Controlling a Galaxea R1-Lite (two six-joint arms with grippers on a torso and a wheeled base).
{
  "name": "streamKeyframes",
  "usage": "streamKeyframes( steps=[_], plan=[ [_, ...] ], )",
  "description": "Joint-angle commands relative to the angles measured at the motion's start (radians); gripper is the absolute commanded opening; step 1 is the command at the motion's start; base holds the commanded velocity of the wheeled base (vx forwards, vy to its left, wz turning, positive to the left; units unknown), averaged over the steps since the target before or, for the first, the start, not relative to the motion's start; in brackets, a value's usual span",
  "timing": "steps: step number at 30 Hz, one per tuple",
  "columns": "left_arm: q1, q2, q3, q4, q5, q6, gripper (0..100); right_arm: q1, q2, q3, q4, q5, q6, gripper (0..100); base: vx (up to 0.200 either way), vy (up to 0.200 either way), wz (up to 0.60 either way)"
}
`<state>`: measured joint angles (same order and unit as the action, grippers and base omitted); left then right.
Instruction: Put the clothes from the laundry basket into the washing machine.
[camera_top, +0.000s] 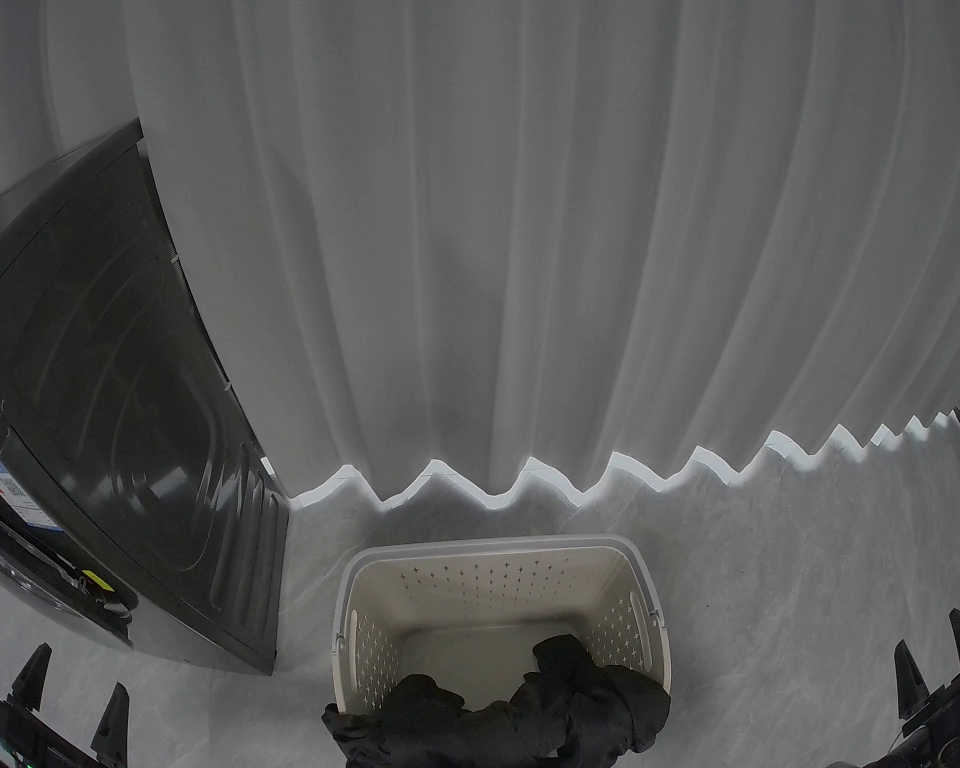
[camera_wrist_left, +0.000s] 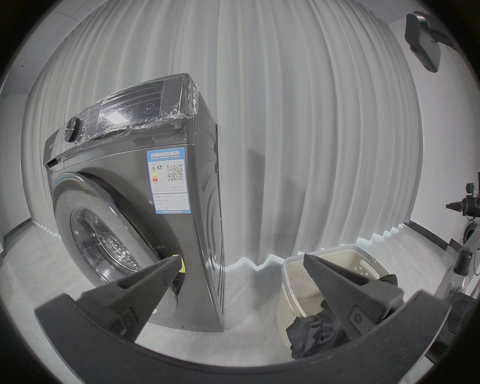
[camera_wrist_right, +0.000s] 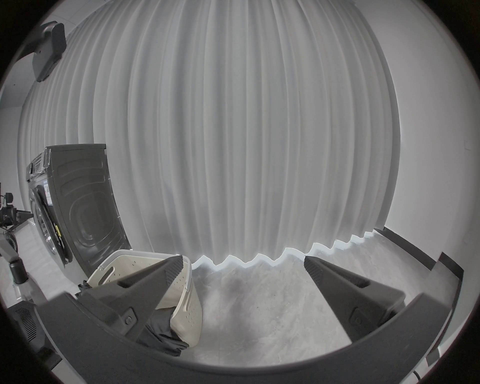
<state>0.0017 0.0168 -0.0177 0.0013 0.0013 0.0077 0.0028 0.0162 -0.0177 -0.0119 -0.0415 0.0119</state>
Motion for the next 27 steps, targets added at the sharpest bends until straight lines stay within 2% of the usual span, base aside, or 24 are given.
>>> streamKeyframes(
  steps=[1, 10, 14, 27],
  plan=[
    [0.0, -0.017, 0.016, 0.0, 0.0, 0.0, 100, 0.0, -0.016, 0.018, 0.0, 0.0, 0.0, 100, 0.0, 0.0, 0.0],
    [0.001, -0.017, 0.016, 0.0, 0.0, 0.0, 100, 0.0, -0.016, 0.018, 0.0, -0.001, 0.0, 100, 0.0, 0.0, 0.0],
    [0.001, -0.017, 0.016, 0.0, 0.0, 0.0, 100, 0.0, -0.016, 0.018, 0.0, 0.0, 0.0, 100, 0.2, 0.0, 0.0],
    [0.001, -0.017, 0.016, 0.0, 0.0, 0.0, 100, 0.0, -0.016, 0.018, 0.0, 0.0, 0.0, 100, 0.0, 0.0, 0.0]
  ],
)
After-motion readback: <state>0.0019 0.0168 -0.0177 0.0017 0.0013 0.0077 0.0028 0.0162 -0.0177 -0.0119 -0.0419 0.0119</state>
